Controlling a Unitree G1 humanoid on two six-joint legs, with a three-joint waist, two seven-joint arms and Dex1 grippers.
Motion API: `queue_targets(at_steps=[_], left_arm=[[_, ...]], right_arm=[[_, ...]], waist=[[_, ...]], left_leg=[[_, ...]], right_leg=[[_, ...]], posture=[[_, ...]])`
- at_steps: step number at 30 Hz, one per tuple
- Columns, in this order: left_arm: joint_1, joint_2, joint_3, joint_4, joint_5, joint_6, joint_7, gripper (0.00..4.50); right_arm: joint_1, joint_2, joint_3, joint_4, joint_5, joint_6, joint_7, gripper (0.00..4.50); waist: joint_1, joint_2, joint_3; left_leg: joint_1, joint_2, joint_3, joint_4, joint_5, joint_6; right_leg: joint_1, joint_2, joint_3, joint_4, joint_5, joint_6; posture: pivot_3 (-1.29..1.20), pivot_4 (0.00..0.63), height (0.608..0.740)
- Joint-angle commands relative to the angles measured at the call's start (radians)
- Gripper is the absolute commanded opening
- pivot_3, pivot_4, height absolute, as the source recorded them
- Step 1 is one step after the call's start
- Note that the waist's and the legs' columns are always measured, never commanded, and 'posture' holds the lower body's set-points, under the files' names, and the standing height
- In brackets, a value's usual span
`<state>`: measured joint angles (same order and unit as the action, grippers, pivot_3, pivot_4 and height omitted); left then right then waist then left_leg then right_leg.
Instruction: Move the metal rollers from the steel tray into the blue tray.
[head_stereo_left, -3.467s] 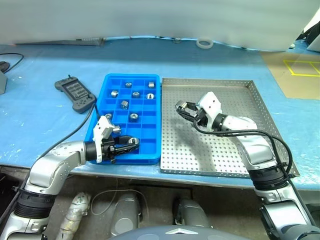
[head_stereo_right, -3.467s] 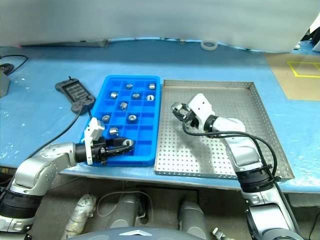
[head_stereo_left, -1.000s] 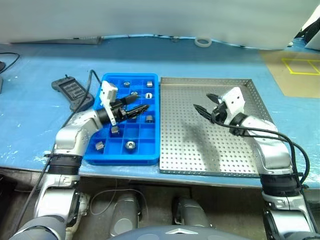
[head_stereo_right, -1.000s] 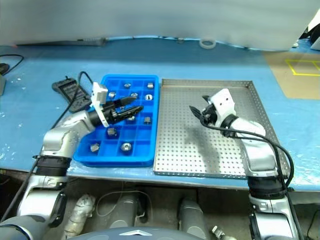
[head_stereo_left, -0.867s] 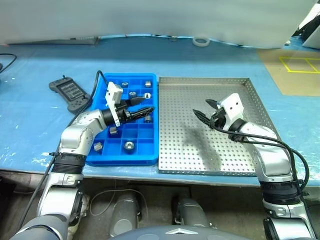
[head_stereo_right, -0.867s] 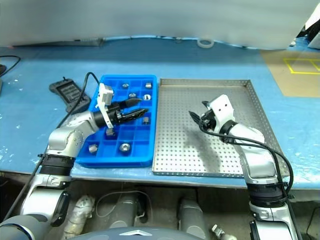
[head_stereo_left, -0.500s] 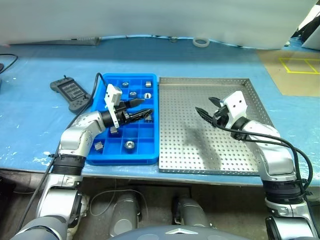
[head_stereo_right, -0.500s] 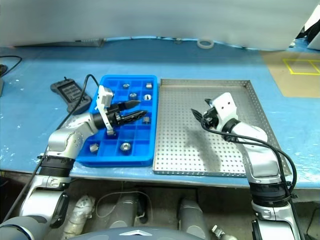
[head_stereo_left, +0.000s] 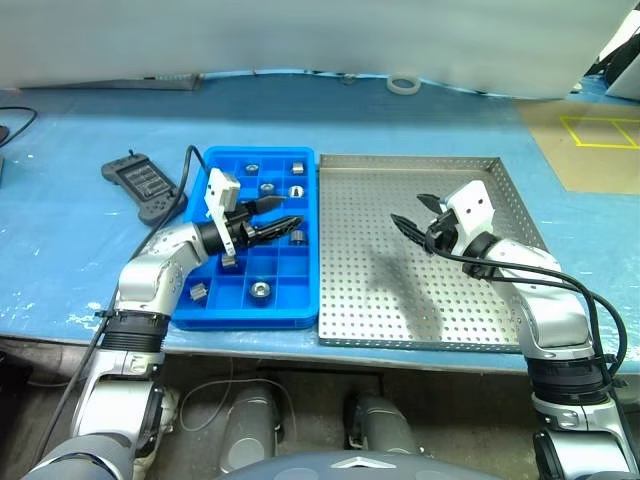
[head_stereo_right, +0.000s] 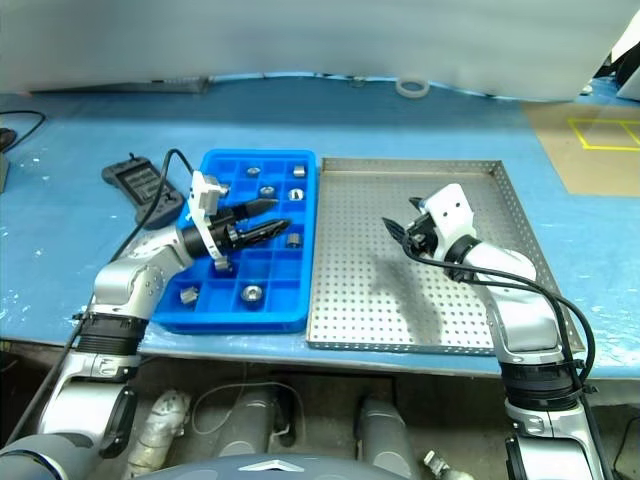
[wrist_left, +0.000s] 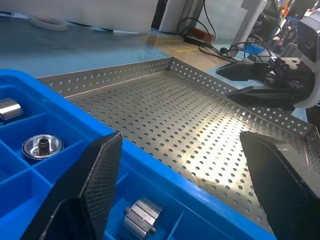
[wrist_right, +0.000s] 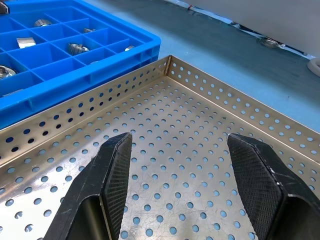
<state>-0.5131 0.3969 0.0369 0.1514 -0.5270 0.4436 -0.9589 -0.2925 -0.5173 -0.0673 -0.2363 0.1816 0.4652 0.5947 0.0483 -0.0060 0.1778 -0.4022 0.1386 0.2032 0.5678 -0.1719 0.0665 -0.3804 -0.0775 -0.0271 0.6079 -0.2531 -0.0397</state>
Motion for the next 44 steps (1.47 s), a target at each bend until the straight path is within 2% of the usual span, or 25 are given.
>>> queue_targets(at_steps=[1, 44], left_arm=[[-0.004, 0.0, 0.018, -0.026, -0.004, -0.02, 0.001, 3.95], [-0.017, -0.038, 0.009, -0.039, -0.007, -0.008, 0.034, 3.95]], right_arm=[[-0.001, -0.017, -0.016, -0.026, 0.01, -0.015, 0.003, 3.18], [-0.017, -0.013, 0.015, -0.026, -0.007, -0.022, -0.018, 3.18]], waist=[[0.001, 0.0, 0.0], [0.0, 0.0, 0.0]], left_leg=[[0.0, 0.0, 0.0, 0.0, 0.0, 0.0], [0.0, 0.0, 0.0, 0.0, 0.0, 0.0]], right_leg=[[0.0, 0.0, 0.0, 0.0, 0.0, 0.0], [0.0, 0.0, 0.0, 0.0, 0.0, 0.0]], posture=[[-0.04, 0.15, 0.74], [-0.05, 0.15, 0.74]])
